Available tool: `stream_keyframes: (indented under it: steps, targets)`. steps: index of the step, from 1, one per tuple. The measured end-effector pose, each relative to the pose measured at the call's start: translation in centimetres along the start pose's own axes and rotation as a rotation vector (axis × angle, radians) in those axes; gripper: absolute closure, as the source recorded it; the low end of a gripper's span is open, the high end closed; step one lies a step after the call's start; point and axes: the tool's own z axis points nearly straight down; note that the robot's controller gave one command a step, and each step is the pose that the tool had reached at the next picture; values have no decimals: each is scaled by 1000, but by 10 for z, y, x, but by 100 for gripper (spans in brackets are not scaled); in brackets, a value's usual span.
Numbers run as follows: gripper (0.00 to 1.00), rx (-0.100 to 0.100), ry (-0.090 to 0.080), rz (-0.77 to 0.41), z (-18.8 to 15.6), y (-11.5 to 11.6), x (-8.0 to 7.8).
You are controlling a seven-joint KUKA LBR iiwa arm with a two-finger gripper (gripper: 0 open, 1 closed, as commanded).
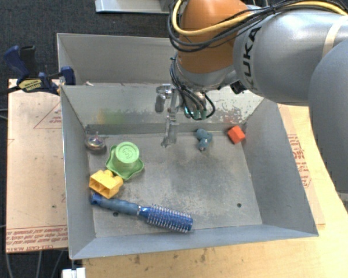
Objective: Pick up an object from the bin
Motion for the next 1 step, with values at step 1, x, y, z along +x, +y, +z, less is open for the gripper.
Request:
stream_keyframes:
  steps: [1]
  targets:
    - [0,-1,-3,-415,66,86,25]
